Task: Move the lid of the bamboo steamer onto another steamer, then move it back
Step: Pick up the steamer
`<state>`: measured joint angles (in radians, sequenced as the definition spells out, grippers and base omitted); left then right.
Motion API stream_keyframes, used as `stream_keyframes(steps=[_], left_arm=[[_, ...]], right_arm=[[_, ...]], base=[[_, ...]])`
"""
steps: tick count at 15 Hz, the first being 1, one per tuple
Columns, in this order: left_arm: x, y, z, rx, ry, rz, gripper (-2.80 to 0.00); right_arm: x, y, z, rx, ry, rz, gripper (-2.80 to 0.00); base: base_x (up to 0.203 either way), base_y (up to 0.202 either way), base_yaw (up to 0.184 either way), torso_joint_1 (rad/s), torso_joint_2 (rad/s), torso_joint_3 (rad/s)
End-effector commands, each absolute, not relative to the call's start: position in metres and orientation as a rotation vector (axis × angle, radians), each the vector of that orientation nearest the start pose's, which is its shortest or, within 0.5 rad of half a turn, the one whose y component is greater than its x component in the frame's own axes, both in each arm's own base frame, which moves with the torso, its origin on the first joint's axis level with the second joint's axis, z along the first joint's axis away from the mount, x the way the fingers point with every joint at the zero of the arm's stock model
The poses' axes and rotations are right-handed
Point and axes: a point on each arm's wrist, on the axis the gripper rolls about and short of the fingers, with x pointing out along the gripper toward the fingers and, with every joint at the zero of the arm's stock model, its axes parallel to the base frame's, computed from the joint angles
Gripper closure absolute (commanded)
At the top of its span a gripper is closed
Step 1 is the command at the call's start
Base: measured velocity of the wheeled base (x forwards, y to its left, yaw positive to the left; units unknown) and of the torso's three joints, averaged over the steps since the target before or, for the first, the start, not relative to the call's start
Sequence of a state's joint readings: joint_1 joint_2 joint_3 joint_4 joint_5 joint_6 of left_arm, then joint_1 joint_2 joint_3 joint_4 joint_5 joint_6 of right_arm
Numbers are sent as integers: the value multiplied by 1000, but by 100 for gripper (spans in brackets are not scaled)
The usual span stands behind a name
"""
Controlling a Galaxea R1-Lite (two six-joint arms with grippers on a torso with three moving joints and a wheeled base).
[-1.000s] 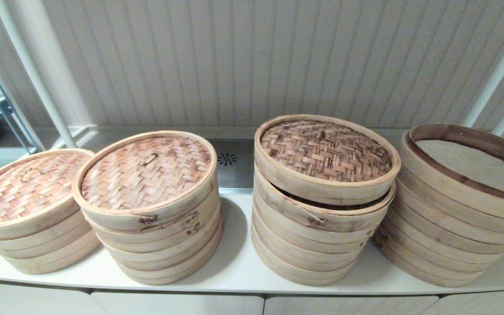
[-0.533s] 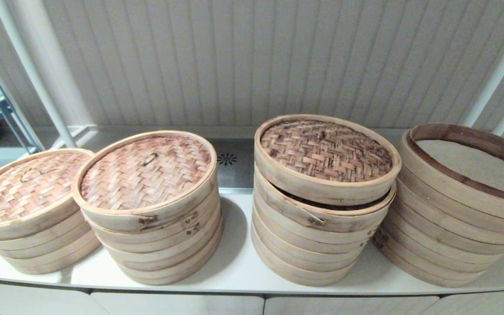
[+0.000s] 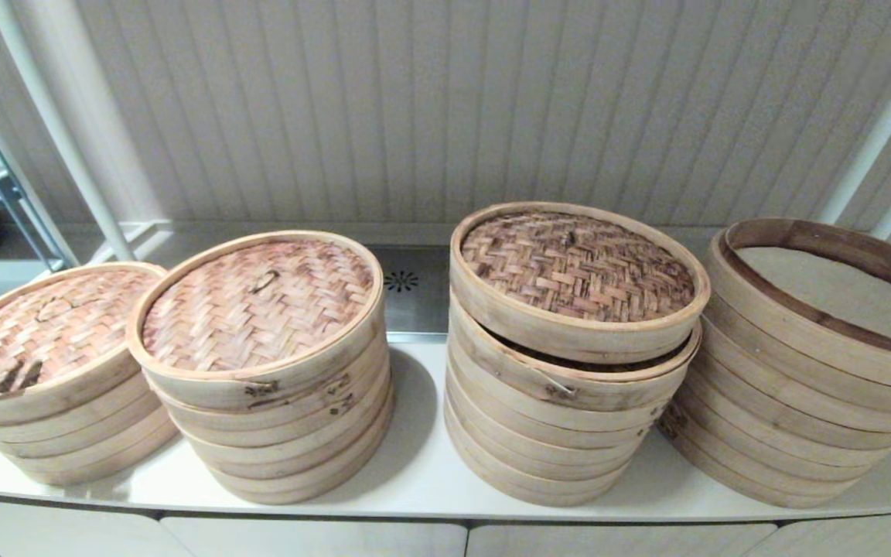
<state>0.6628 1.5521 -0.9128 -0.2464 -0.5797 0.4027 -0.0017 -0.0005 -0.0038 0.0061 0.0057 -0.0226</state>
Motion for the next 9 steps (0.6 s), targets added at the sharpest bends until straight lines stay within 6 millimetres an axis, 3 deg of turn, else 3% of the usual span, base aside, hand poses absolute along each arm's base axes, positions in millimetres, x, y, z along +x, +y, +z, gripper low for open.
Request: stream_keyframes(steps=[1, 9], left_arm=[[239, 171, 201, 141, 370, -3, -280], [271, 190, 177, 97, 394, -115, -280]], right_arm=[[-23, 0, 76, -23, -2, 5, 0], [-23, 0, 76, -23, 0, 5, 0]], base=[[0, 0, 0, 0, 0, 0], [0, 0, 0, 0, 0, 0]])
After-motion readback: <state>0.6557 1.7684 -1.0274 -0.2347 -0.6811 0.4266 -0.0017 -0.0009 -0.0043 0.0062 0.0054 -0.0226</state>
